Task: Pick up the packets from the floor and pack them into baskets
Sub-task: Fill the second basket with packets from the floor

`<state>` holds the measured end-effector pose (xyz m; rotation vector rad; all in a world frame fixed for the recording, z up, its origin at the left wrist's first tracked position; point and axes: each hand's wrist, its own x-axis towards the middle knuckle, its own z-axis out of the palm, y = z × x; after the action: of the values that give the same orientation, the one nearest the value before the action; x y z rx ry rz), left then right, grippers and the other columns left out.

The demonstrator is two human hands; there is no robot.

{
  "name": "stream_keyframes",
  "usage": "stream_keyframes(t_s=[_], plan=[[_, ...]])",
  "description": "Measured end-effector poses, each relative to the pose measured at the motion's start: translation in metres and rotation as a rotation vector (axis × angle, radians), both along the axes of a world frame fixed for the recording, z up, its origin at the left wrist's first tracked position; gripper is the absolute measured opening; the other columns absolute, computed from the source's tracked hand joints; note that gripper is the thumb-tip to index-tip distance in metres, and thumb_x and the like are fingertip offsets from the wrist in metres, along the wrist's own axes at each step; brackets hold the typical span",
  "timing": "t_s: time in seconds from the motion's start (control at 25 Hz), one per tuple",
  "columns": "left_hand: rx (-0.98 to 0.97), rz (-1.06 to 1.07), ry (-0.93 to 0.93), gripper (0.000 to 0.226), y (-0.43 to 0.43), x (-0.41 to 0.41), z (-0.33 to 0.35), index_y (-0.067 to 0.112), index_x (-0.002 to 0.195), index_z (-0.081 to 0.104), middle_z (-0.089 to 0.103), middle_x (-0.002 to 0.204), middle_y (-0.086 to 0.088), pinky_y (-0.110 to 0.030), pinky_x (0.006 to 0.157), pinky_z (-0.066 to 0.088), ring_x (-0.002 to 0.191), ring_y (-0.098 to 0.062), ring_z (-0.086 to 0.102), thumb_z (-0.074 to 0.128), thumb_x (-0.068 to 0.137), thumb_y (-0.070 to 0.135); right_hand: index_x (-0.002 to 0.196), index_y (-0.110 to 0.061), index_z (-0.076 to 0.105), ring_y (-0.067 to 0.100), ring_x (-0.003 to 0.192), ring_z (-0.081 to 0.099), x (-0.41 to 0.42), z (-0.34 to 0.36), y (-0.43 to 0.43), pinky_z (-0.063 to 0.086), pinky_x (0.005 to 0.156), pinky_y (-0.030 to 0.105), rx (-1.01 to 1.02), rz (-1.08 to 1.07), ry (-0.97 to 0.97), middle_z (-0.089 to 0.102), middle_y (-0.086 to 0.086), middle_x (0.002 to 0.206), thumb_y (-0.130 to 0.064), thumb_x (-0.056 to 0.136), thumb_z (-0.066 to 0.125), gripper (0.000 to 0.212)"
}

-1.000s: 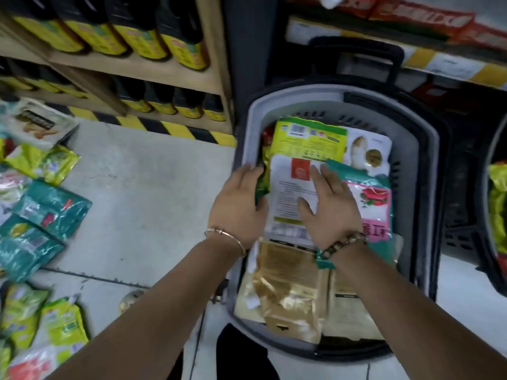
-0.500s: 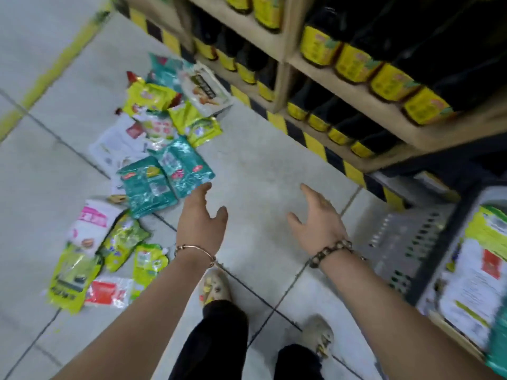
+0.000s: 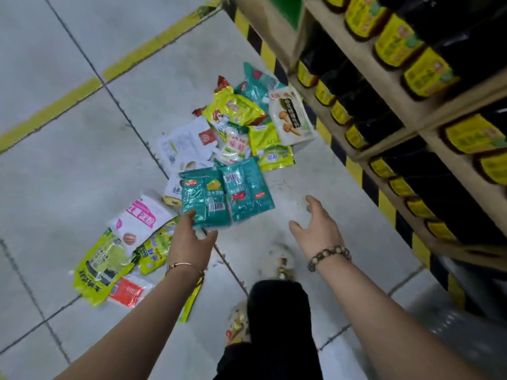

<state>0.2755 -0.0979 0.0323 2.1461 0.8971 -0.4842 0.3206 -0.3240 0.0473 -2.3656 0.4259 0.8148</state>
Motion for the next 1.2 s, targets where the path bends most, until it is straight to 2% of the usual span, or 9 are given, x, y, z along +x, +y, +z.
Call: stream_keyframes(t_s=[0.28, 0.52, 0.76, 0.88, 0.96, 1.08, 1.2], plan=[[0.075, 0.049, 0.249, 0.072, 0.046, 0.043, -0.090, 0.010, 0.137, 0.041, 0.050, 0.136, -0.013, -0.038, 0.100, 0.040, 0.123, -0.029, 0.049, 0.075, 0.077, 0.031, 0.143, -0.019, 0.033, 0.027, 0.126, 0.046, 0.068, -0.100, 0.033, 0.039, 0.103, 0.036, 0.003, 0.100, 0.152, 0.046, 0.008, 0.142, -0.030, 0.085, 0.064, 0.067], [0.099, 0.072, 0.396, 0.083, 0.074, 0.058, -0.185, 0.009, 0.140, 0.037, 0.045, 0.141, -0.015, -0.042, 0.101, 0.038, 0.128, -0.033, 0.044, 0.075, 0.074, 0.043, 0.140, -0.015, 0.037, 0.028, 0.124, 0.048, 0.093, -0.197, 0.054, 0.041, 0.102, 0.035, -0.028, 0.029, 0.248, 0.050, 0.011, 0.137, -0.030, 0.081, 0.070, 0.069], [0.188, 0.174, 0.505, 0.101, 0.092, 0.076, -0.261, 0.009, 0.135, 0.036, 0.044, 0.137, -0.016, -0.049, 0.103, 0.039, 0.126, -0.035, 0.042, 0.076, 0.059, 0.062, 0.142, -0.014, 0.032, 0.027, 0.128, 0.045, 0.107, -0.278, 0.079, 0.039, 0.103, 0.037, -0.021, -0.128, 0.291, 0.044, 0.010, 0.143, -0.035, 0.077, 0.074, 0.081], [0.077, 0.425, 0.477, 0.102, 0.095, 0.095, -0.285, 0.010, 0.127, 0.039, 0.051, 0.130, -0.012, -0.044, 0.100, 0.043, 0.119, -0.032, 0.050, 0.088, 0.047, 0.050, 0.136, -0.014, 0.037, 0.029, 0.127, 0.045, 0.115, -0.302, 0.097, 0.038, 0.105, 0.041, -0.080, -0.173, 0.320, 0.044, 0.010, 0.140, -0.049, 0.069, 0.077, 0.086], [0.047, 0.546, 0.440, 0.102, 0.094, 0.102, -0.291, 0.009, 0.126, 0.036, 0.052, 0.129, -0.011, -0.042, 0.098, 0.044, 0.118, -0.032, 0.051, 0.091, 0.047, 0.039, 0.133, -0.015, 0.039, 0.031, 0.127, 0.044, 0.120, -0.310, 0.108, 0.037, 0.105, 0.047, -0.168, -0.248, 0.347, 0.044, 0.012, 0.138, -0.059, 0.064, 0.076, 0.090], [0.088, 0.501, 0.407, 0.088, 0.087, 0.098, -0.289, 0.008, 0.125, 0.034, 0.053, 0.127, -0.013, -0.043, 0.095, 0.045, 0.114, -0.033, 0.053, 0.086, 0.060, 0.036, 0.124, -0.013, 0.052, 0.029, 0.121, 0.051, 0.126, -0.315, 0.115, 0.040, 0.102, 0.042, -0.190, -0.287, 0.376, 0.055, 0.010, 0.131, -0.057, 0.069, 0.073, 0.074], [0.051, 0.402, 0.344, 0.069, 0.085, 0.093, -0.289, 0.011, 0.119, 0.042, 0.060, 0.118, -0.010, -0.044, 0.091, 0.048, 0.105, -0.032, 0.058, 0.081, 0.068, 0.036, 0.110, -0.011, 0.064, 0.023, 0.107, 0.061, 0.127, -0.309, 0.118, 0.047, 0.091, 0.031, -0.003, -0.321, 0.339, 0.066, 0.006, 0.117, -0.033, 0.080, 0.072, 0.038]])
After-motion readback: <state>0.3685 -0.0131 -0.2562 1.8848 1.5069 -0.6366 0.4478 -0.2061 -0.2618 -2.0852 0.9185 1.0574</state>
